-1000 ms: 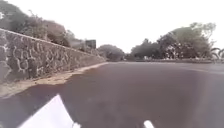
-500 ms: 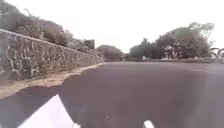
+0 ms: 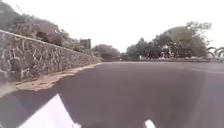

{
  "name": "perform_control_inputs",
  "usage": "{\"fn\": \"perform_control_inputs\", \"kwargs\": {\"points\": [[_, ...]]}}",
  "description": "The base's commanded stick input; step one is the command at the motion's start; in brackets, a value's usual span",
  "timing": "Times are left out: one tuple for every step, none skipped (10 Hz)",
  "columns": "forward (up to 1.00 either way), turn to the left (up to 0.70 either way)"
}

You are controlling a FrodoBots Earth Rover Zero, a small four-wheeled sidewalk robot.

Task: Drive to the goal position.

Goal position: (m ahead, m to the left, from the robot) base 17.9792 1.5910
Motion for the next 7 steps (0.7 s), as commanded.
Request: {"fn": "perform_control_inputs", "kwargs": {"points": [[0.5,0.0],[0.5,0.0],[0.5,-0.5],[0.5,-0.5],[0.5,-0.5],[0.5,-0.5],[0.5,-0.5]]}}
